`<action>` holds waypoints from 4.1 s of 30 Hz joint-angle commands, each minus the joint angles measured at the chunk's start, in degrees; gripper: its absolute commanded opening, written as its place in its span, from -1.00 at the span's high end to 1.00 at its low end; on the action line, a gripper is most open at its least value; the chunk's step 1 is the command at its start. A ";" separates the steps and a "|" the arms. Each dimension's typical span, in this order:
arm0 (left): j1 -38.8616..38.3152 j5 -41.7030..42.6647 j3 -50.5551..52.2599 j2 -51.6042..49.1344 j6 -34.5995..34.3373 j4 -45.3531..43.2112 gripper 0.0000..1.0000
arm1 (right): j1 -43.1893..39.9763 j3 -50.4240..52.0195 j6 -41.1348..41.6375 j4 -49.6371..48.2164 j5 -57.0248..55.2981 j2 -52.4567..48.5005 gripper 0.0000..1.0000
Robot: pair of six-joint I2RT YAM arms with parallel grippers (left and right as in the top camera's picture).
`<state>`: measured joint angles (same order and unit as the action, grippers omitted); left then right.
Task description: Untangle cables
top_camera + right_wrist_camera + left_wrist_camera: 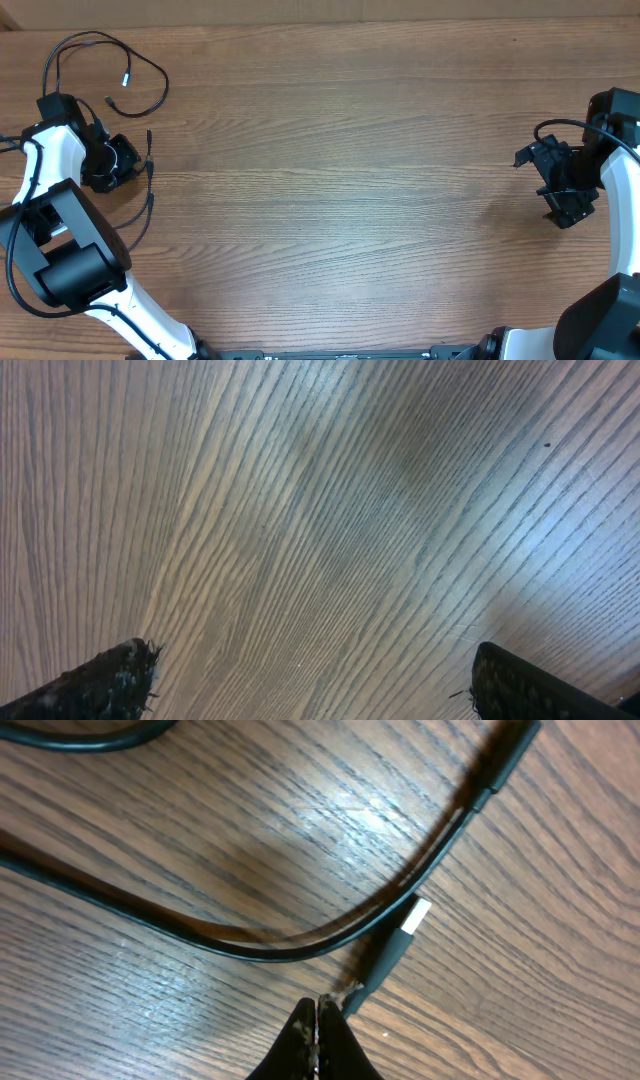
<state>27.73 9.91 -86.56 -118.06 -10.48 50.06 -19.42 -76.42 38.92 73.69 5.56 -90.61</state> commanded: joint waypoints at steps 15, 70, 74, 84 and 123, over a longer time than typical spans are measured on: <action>-2.75 -6.25 10.62 0.04 1.49 -3.63 0.92 | -0.04 -0.02 -0.37 -0.13 -0.15 0.24 -0.99; -3.96 21.97 -3.80 53.33 13.94 35.30 0.92 | -0.04 -0.02 0.48 -2.91 2.84 0.24 -1.00; -12.00 32.92 -3.80 55.67 28.22 37.29 0.90 | -0.04 -0.02 -0.22 -1.66 7.56 0.24 -1.00; -33.31 19.80 -3.80 55.93 27.04 36.85 0.26 | 0.24 -0.04 -14.21 8.52 15.54 2.86 -1.00; -33.29 28.22 -3.82 47.43 28.63 35.87 -1.00 | 0.22 -0.04 -21.22 17.11 15.52 53.57 -1.00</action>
<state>-5.28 32.69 -89.62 -73.71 12.80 85.45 -19.40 -76.42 18.15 91.05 20.80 -37.01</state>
